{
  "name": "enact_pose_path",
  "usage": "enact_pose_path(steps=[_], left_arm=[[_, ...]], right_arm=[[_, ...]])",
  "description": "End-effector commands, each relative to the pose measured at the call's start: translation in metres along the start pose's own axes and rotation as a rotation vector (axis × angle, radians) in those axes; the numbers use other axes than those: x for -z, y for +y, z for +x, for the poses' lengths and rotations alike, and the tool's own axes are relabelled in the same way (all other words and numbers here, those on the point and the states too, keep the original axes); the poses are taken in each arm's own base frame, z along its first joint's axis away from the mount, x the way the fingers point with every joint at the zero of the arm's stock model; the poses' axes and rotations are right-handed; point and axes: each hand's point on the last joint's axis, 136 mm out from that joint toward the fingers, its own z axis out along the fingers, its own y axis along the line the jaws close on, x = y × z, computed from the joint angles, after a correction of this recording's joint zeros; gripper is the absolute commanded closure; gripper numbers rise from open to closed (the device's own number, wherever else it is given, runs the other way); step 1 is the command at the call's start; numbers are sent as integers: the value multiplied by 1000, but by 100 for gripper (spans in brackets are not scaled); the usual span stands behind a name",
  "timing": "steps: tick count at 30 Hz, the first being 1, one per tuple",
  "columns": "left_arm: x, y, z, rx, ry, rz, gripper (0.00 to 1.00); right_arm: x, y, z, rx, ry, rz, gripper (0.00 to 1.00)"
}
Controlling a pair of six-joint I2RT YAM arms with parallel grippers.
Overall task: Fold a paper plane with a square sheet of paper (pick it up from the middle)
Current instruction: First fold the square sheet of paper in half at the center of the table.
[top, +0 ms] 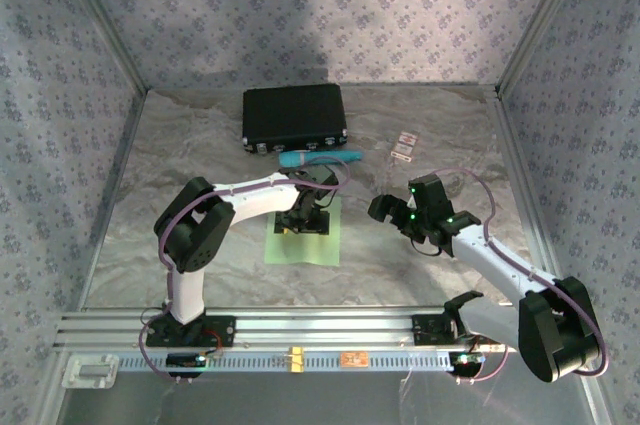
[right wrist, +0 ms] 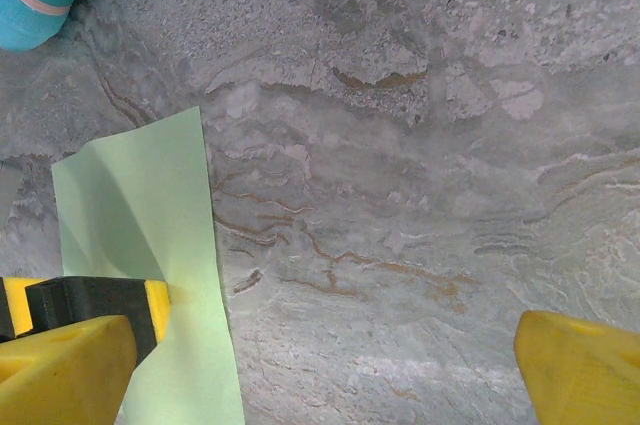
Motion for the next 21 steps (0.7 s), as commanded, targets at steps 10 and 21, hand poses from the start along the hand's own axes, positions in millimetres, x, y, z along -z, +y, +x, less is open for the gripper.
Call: enact_pose_path(steps=[10, 21], left_arm=[[9, -14, -8, -13, -64, 111, 39], [24, -34, -19, 11, -103, 216, 56]], right_arm=[[27, 8, -21, 40, -191, -44, 1], [35, -8, -25, 44, -200, 69, 1]])
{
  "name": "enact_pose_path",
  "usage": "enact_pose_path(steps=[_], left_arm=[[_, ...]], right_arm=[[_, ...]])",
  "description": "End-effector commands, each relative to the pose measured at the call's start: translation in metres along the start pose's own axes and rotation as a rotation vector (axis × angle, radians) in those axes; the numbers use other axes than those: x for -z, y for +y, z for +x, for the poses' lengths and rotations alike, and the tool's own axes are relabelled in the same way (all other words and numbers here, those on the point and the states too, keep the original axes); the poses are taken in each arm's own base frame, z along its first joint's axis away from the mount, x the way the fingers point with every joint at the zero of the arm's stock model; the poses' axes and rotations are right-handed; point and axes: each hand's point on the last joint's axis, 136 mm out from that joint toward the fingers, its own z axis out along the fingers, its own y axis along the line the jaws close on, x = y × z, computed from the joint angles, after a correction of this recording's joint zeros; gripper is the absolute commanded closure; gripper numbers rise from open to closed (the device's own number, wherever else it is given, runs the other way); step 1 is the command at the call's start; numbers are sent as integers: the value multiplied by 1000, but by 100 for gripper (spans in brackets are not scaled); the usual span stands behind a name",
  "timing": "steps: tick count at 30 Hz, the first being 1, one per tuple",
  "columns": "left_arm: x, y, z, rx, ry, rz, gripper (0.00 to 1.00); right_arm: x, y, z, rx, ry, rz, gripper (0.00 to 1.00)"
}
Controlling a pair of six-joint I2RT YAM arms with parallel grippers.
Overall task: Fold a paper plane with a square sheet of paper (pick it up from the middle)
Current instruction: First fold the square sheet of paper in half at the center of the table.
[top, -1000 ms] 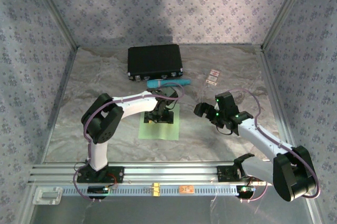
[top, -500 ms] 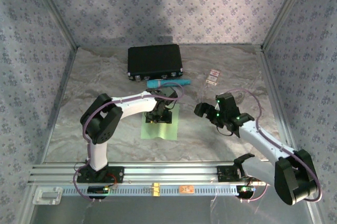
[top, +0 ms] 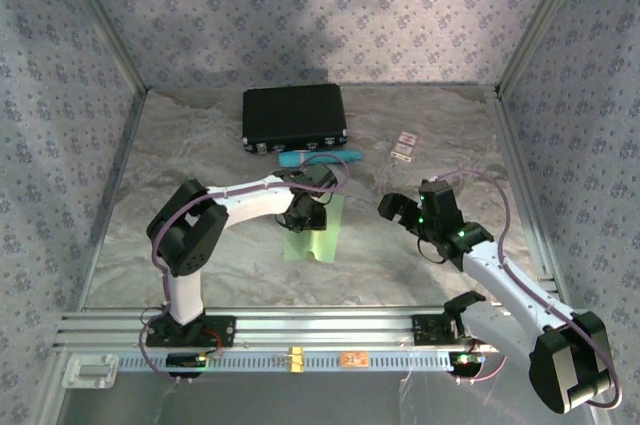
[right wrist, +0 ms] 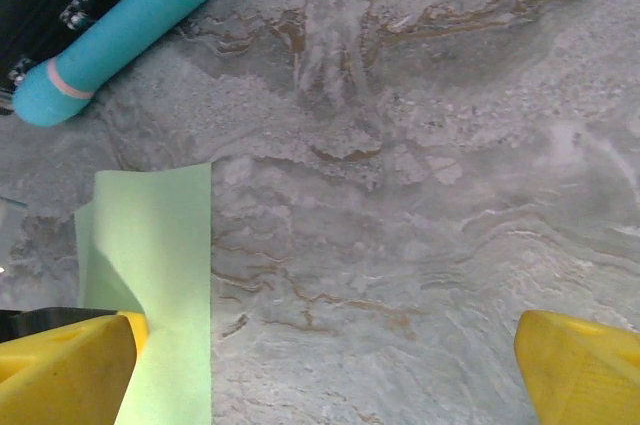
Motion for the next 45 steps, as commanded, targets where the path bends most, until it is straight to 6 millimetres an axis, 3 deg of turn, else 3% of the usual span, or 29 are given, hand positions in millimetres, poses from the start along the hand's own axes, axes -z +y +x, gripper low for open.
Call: enact_pose_path(steps=[1, 5, 8, 13, 20, 26, 35, 39, 45], left_arm=[[16, -19, -6, 15, -26, 106, 57], [30, -46, -10, 39, -39, 262, 59], [43, -67, -13, 53, -43, 376, 59], [69, -102, -21, 118, -57, 626, 60], [86, -123, -28, 180, -75, 841, 60], [65, -119, -19, 219, -38, 850, 60], [26, -92, -3, 230, -14, 713, 60], [13, -83, 1, 242, -6, 675, 60], [0, -71, 4, 227, -21, 603, 58]], right_arm=[[5, -1, -5, 24, -7, 30, 1], [7, -21, -6, -34, 3, 100, 1], [7, -25, -7, -84, 21, 80, 2], [2, -12, -9, -142, 77, -50, 1], [-1, 3, -17, -202, 107, -122, 1], [-1, 16, -21, -185, 92, -190, 1], [4, 33, -22, -36, 10, -232, 1], [2, 28, -14, -35, 32, -215, 10], [-6, 37, -3, -42, 89, -280, 14]])
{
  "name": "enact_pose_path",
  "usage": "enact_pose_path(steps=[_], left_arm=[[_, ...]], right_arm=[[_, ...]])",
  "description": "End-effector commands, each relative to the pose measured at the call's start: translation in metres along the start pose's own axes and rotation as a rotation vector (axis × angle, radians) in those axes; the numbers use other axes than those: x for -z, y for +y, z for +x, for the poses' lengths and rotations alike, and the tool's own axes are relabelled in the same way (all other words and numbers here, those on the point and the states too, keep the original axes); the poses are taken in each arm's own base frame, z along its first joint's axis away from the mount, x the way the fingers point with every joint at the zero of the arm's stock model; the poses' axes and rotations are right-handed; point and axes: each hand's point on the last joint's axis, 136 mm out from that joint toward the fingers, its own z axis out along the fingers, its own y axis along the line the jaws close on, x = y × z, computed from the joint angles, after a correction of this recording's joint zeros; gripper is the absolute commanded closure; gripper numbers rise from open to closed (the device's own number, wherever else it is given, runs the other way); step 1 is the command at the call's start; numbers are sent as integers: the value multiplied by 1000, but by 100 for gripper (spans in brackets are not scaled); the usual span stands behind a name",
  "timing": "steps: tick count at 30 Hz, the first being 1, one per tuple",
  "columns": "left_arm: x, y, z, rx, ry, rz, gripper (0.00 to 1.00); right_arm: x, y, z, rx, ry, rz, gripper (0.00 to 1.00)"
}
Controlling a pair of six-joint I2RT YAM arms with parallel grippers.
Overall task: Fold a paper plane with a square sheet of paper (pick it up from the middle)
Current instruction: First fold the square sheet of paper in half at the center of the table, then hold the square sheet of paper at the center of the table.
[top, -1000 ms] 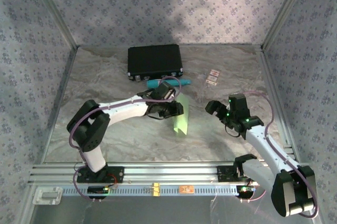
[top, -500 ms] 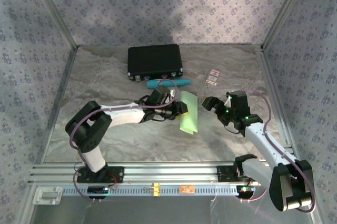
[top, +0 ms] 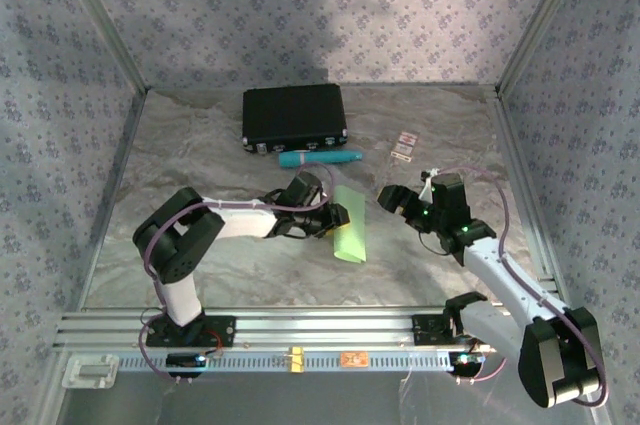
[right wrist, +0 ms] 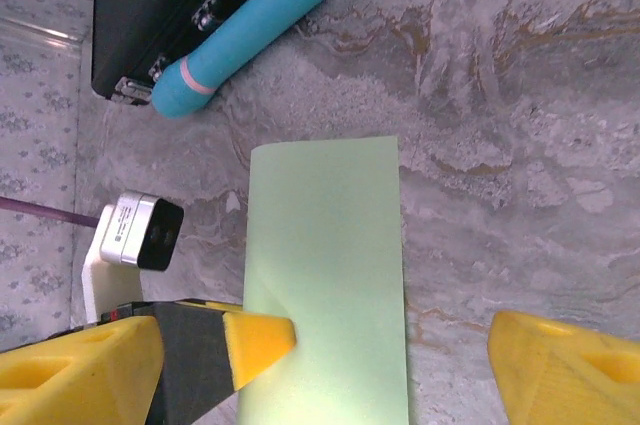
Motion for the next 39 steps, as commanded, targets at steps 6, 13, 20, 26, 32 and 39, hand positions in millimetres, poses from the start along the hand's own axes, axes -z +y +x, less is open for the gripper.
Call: enact_pose_path(steps=[6, 13, 20, 26, 32, 39], left_arm=[[4, 22, -7, -84, -32, -140, 51], [21, 24, -16, -178, -70, -237, 41], [33, 33, -21, -230, -81, -332, 41], [27, 36, -16, -260, -26, -341, 43], [23, 41, -12, -290, 24, -360, 44], [18, 49, -11, -289, 59, -400, 46]], right_arm=[[-7, 4, 8, 16, 35, -26, 14], [-8, 5, 10, 31, 40, -29, 14], [-11, 4, 12, 30, 49, -27, 14], [-12, 3, 13, 28, 54, -20, 14], [-13, 0, 16, 26, 62, -13, 14], [-13, -1, 18, 25, 65, -9, 14]])
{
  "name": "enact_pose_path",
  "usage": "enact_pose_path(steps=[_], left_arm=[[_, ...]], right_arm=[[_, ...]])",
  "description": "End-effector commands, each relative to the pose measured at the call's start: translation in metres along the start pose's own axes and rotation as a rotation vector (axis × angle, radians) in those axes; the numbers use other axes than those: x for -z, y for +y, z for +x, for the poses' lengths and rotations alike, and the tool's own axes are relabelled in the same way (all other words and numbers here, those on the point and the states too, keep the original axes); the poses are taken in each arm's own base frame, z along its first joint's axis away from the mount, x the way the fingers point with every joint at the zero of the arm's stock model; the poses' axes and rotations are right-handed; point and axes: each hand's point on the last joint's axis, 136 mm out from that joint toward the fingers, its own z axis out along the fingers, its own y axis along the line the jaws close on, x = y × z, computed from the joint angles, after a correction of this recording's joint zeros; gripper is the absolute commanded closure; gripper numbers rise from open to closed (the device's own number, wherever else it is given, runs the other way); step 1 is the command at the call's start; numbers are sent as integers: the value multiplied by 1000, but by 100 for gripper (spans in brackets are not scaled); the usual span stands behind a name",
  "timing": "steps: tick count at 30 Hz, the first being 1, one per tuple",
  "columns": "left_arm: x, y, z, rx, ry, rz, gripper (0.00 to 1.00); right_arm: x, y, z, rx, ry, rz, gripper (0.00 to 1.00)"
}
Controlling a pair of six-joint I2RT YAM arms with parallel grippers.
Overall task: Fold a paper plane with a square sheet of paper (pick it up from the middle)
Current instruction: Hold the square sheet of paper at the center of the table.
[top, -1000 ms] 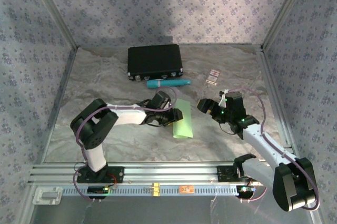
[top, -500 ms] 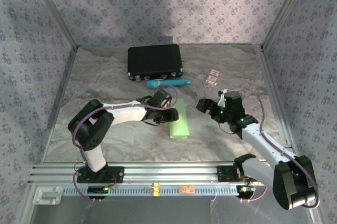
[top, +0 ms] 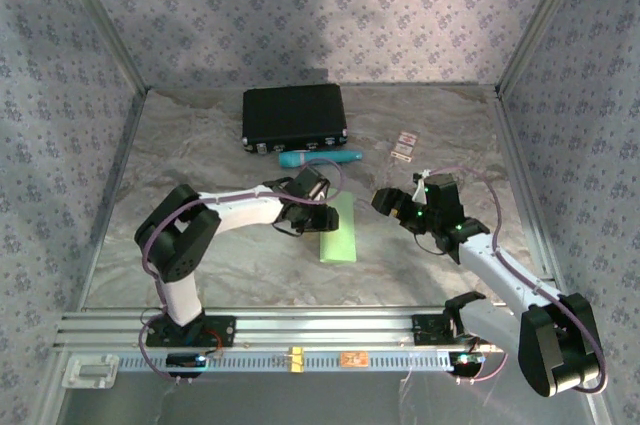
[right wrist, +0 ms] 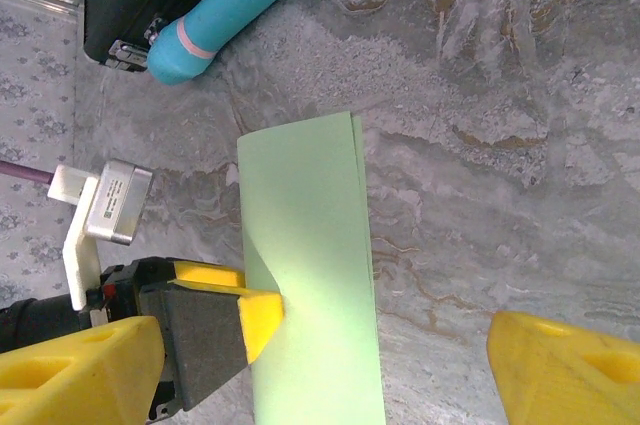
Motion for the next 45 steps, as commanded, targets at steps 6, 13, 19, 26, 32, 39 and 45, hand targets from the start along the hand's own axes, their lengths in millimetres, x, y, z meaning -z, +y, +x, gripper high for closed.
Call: enact_pose_path(steps=[6, 13, 19, 26, 32, 39, 45], left_arm=[[-10, 10, 9, -20, 66, -46, 46], [-14, 13, 12, -44, 99, -67, 46], [-18, 12, 13, -68, 133, -71, 46], [-21, 14, 14, -66, 143, -81, 45], [-24, 15, 16, -70, 153, -89, 45], [-28, 18, 17, -64, 167, -104, 45], [-30, 20, 19, -62, 174, -113, 45]], right_arm=[[-2, -5, 5, 12, 8, 16, 14], [-2, -6, 6, 13, 8, 21, 14], [-2, -7, 6, 12, 8, 24, 13], [-2, -8, 7, 14, 10, 27, 13], [-3, -9, 8, 13, 11, 30, 13], [-3, -11, 8, 10, 13, 32, 13], [-3, -11, 9, 10, 14, 36, 13]])
